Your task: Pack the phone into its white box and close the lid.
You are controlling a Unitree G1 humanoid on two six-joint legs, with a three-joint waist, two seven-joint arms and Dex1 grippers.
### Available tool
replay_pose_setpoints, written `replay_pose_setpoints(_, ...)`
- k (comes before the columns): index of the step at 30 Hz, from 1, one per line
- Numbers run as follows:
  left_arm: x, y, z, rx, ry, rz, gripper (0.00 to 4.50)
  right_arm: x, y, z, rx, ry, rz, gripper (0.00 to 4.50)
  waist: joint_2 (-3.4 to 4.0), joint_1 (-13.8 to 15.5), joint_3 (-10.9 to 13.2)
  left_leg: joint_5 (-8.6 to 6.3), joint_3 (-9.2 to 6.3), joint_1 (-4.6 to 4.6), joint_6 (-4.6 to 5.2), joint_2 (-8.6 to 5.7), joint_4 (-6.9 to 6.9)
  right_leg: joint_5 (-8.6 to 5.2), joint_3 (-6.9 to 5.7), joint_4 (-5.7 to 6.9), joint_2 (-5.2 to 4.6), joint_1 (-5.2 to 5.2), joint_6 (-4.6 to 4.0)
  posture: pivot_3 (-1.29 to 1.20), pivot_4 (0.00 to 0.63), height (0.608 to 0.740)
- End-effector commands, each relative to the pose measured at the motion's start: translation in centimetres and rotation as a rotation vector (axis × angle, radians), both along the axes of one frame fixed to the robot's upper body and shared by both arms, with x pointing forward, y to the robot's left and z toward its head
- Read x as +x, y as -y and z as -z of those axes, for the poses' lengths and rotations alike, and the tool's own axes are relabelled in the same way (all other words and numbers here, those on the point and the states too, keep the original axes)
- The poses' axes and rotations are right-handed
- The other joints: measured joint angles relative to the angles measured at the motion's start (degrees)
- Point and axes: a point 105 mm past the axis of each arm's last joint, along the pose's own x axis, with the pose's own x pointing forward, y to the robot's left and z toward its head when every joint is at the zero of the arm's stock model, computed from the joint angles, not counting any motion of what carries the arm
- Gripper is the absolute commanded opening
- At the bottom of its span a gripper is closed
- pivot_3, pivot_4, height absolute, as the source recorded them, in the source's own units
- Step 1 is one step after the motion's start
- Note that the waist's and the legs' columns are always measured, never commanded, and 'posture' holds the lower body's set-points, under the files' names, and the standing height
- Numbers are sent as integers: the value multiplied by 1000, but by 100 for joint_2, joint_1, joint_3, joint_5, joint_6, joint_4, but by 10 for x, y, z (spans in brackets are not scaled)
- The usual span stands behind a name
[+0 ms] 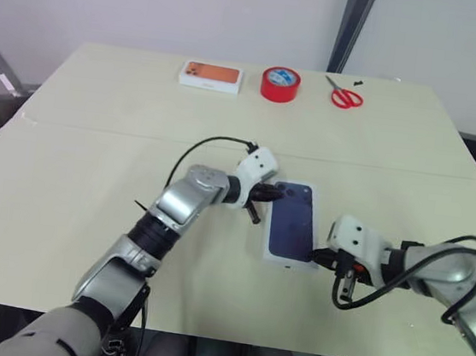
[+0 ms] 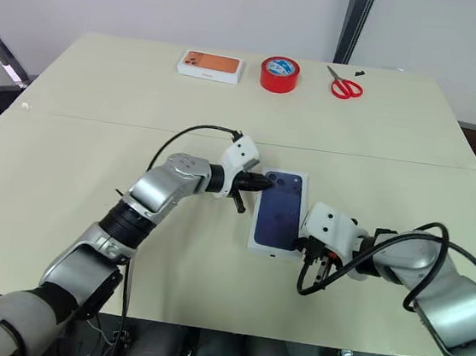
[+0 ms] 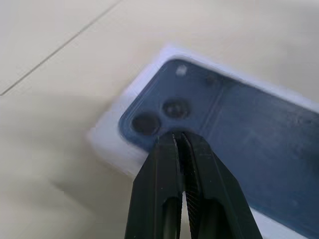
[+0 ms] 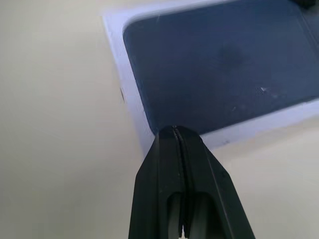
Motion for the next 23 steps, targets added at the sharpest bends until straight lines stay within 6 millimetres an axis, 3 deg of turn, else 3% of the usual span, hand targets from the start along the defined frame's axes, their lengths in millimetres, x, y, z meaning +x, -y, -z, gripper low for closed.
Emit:
replay_pose_setpoints(1, -2, 1, 17, 39, -45, -1, 247, 3, 6, 0, -33, 26, 24, 43, -1, -10, 0, 0, 0, 19, 1, 0, -6, -1, 1, -7, 0, 19, 1, 0, 150, 740)
replay_pose_setpoints(6, 11, -11, -22, -142, 51, -85, 247, 24, 10, -31, 63, 178, 70, 43, -2, -30, 1, -7, -3, 61, 11, 2, -15, -3, -1, -31, 2, 68, 3, 0, 150, 740)
replay_pose_setpoints(9, 13, -48, -56, -260, 158, -177, 247, 46, 20, -62, 168, 315, 154, 43, -4, -71, 5, -6, -1, 56, 9, 6, -16, -2, 6, -22, 4, 53, 3, 0, 150, 740)
replay_pose_setpoints(11, 6, -75, -66, -279, 205, -221, 247, 56, 30, -74, 242, 340, 203, 43, -3, -56, 4, -5, 0, 55, 7, 8, -18, -2, 7, -14, 4, 47, 2, 0, 150, 740)
replay_pose_setpoints(15, -7, -120, -64, -243, 233, -313, 247, 69, 45, -82, 333, 349, 257, 43, 1, -6, 2, -5, 1, 56, 5, 8, -22, -2, 5, -23, 0, 53, 2, 0, 150, 740)
replay_pose_setpoints(19, -24, -163, -55, -224, 215, -421, 247, 73, 58, -77, 376, 318, 285, 43, -1, -2, 3, -7, 1, 49, 7, 5, -22, -2, 3, -38, -9, 55, 3, 0, 150, 740)
replay_pose_setpoints(21, -33, -189, -46, -182, 220, -505, 247, 69, 56, -69, 407, 264, 253, 43, 0, -14, 3, -8, 1, 48, 9, 5, -23, -2, 2, -42, -11, 56, 3, 0, 150, 740)
replay_pose_setpoints(23, -38, -202, -42, -171, 223, -554, 247, 67, 52, -66, 428, 235, 214, 43, 0, -16, 3, -8, 0, 50, 9, 6, -25, -2, 2, -41, -10, 56, 2, 0, 150, 740)
